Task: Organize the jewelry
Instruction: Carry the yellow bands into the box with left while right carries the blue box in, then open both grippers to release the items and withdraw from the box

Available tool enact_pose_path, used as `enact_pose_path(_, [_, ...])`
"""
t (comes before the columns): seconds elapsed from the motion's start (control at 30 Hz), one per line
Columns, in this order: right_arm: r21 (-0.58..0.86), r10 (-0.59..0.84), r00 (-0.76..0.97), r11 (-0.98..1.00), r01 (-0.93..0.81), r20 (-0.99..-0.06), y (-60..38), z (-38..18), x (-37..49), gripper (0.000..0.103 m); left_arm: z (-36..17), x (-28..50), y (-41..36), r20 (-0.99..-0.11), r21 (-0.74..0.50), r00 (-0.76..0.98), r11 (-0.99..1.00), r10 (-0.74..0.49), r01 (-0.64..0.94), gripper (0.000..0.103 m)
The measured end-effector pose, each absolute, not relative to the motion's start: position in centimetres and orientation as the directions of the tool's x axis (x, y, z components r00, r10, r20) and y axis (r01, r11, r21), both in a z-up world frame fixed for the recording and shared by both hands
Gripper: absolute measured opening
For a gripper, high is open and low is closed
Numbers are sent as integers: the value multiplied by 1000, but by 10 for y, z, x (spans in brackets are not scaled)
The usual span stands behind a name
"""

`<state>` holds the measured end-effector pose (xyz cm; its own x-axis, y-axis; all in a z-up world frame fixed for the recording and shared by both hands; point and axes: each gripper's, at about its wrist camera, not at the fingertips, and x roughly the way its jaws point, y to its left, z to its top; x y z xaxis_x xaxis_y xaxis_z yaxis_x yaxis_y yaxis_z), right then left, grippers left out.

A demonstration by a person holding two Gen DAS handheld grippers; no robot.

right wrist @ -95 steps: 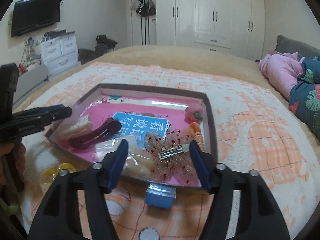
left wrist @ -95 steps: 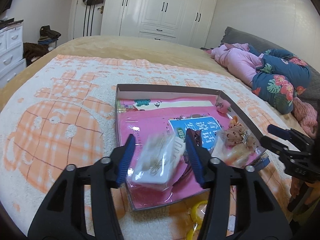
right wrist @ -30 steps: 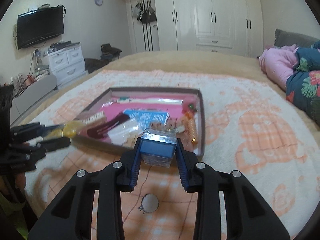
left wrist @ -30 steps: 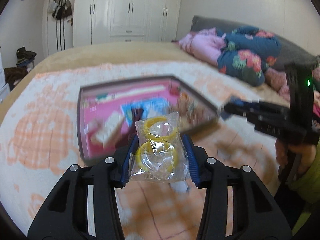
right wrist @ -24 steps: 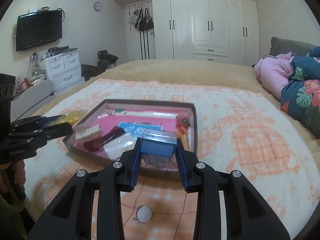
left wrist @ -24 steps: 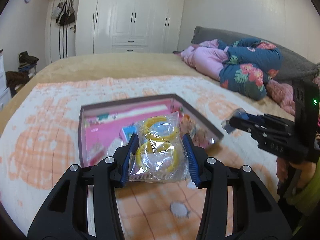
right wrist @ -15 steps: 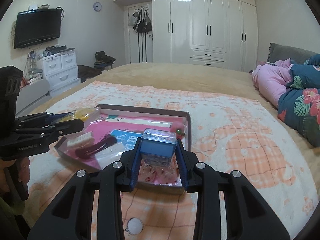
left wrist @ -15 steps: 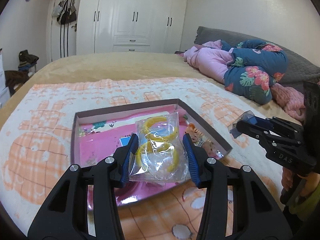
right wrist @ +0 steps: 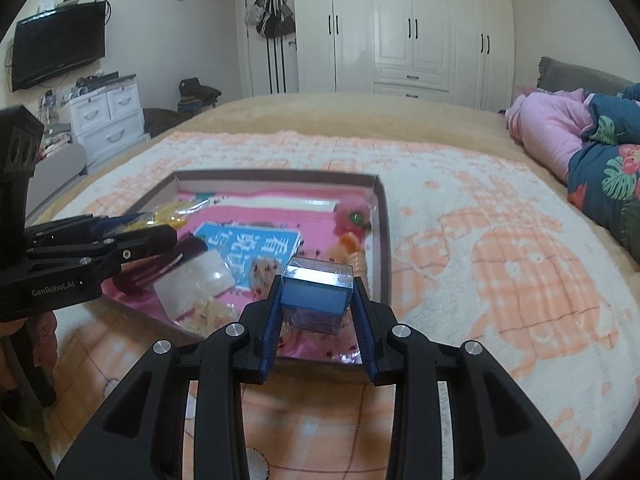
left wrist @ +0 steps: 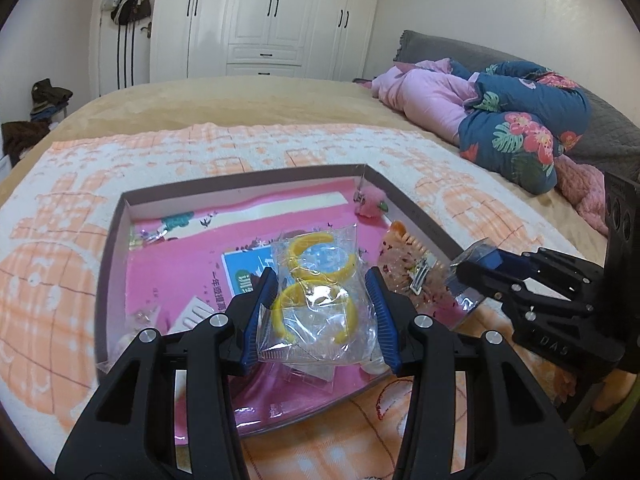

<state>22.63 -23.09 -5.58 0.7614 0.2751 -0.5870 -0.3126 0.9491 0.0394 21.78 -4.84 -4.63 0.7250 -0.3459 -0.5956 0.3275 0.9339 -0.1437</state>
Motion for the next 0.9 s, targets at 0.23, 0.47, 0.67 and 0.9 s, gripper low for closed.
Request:
enact_pose_path(0.23, [63, 286, 743, 947, -314, -605, -231, -60, 227, 32, -56, 223, -47, -611, -155, 712, 935, -345, 320, 38])
enact_pose_path(0.47, [95, 293, 749, 950, -297, -594, -238, -54, 218, 50, -54, 218, -46, -609, -141, 720, 939, -332, 314, 49])
enact_pose_path(0.67, [104, 298, 787, 952, -288, -540, -245, -38, 194, 70, -45, 202, -42, -586, -141, 743, 943, -324, 301, 64])
enact_pose_path(0.9, [121, 306, 830, 952, -283, -466, -254, -13, 170, 90, -31, 177, -25, -552, -133, 782, 957, -289, 259, 82])
